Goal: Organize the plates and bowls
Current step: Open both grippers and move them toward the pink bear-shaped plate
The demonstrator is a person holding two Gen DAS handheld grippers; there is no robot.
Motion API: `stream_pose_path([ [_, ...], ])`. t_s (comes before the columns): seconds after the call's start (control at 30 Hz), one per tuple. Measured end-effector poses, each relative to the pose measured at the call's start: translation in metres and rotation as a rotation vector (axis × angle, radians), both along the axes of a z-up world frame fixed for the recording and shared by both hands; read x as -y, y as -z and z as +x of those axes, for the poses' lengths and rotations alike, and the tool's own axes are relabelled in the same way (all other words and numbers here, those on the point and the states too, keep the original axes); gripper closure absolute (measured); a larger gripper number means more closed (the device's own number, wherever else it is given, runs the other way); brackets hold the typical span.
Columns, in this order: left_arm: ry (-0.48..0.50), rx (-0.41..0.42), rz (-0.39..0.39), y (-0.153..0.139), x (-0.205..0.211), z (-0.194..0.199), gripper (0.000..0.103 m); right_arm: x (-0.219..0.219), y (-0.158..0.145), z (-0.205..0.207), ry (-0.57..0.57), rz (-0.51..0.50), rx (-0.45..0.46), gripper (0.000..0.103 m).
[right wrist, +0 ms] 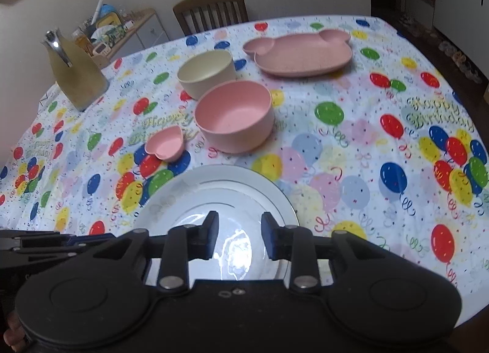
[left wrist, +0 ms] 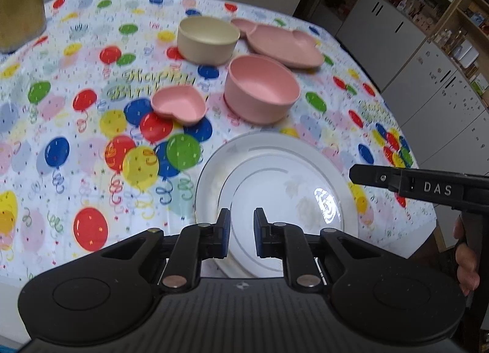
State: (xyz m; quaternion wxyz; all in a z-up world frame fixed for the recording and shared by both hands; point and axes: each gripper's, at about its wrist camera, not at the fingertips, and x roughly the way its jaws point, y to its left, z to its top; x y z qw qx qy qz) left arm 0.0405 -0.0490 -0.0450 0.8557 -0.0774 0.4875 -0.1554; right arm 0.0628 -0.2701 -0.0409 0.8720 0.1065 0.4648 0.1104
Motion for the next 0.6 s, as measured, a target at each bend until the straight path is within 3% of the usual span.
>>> stream_pose_path([
  [0.13, 0.013, 0.079, -0.003, -0.020, 0.008, 0.002, 0.087, 0.000, -0.019, -0.005, -0.001, -0.017, 0.050, 0.065],
  [0.33, 0.024, 0.161, -0.010, -0.045, 0.023, 0.013, 0.068, 0.003, -0.041, -0.002, -0.017, -0.041, 0.102, 0.052],
  [0.4, 0.022, 0.187, -0.005, -0.052, 0.030, 0.018, 0.043, 0.005, -0.047, 0.001, -0.023, -0.042, 0.118, 0.051],
  [0.43, 0.017, 0.203, -0.002, -0.055, 0.033, 0.020, 0.039, 0.007, -0.049, 0.003, -0.025, -0.044, 0.125, 0.048],
  [0.53, 0.024, 0.222, 0.005, -0.062, 0.045, 0.034, 0.037, 0.016, -0.056, 0.011, -0.020, -0.048, 0.150, 0.037],
  [0.6, 0.019, 0.224, 0.016, -0.063, 0.054, 0.045, 0.037, 0.024, -0.058, 0.019, -0.014, -0.049, 0.156, 0.036],
])
